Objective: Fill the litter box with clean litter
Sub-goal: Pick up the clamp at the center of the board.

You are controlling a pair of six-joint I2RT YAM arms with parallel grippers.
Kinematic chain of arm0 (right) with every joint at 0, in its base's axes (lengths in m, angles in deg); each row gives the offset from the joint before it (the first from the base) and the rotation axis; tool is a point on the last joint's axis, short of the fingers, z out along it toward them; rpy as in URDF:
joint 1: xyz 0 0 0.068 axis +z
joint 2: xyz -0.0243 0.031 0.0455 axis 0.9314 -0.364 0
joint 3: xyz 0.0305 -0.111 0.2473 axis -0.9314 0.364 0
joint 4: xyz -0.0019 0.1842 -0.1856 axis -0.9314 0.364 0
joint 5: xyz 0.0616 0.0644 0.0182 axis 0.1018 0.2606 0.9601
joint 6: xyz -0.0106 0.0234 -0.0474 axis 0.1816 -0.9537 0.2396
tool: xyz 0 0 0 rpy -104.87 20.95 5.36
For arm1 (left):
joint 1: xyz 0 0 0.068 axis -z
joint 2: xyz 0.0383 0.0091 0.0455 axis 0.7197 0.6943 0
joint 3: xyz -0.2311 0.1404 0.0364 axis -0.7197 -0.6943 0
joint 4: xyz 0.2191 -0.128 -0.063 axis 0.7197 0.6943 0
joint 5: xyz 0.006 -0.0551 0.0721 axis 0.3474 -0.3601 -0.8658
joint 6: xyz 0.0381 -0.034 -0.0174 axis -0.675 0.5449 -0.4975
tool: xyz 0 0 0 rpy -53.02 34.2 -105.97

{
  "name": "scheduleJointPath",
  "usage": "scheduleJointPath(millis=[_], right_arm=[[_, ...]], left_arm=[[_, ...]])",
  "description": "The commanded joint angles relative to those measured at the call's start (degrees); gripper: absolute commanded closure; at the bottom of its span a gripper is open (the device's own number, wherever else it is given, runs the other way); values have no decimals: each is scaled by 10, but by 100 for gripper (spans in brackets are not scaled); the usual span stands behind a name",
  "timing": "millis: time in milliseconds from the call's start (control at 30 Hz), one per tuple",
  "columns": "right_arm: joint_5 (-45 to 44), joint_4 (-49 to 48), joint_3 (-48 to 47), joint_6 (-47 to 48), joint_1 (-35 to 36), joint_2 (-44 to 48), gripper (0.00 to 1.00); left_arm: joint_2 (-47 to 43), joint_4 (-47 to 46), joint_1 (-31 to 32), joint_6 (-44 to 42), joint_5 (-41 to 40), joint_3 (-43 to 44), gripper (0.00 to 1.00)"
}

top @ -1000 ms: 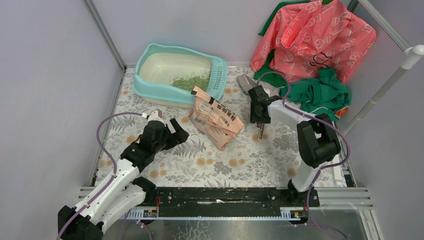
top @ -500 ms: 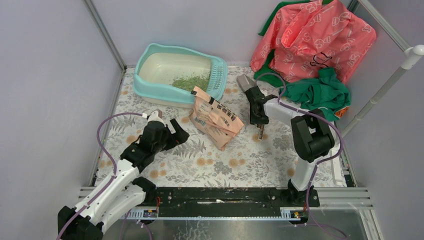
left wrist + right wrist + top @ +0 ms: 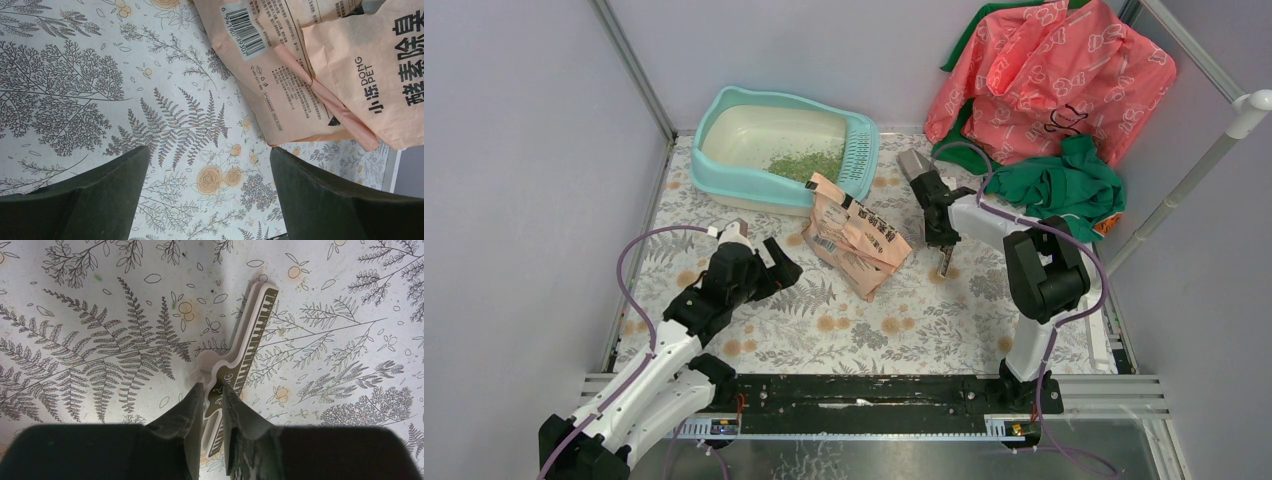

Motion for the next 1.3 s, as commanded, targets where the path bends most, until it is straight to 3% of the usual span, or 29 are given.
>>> scheduleJointPath(millis=[0,667,967,1100,1267], right_arm=[[-19,14,-8,0,2,17,100],[35,33,43,10,1,277,100],[100,66,-55,24,1,362,100],[163,53,-85,14,1,403,100],[315,21,-122,-4,1,432,100]], left_arm=[[-8,-14,-3,-10,4,-3,1],[-20,-6,-4,-6,16,10,1],[-30,-30,-4,2,71,11,1],[-46,-42,-4,2,102,22,1],[-76,-104,-4,18,181,26,1]])
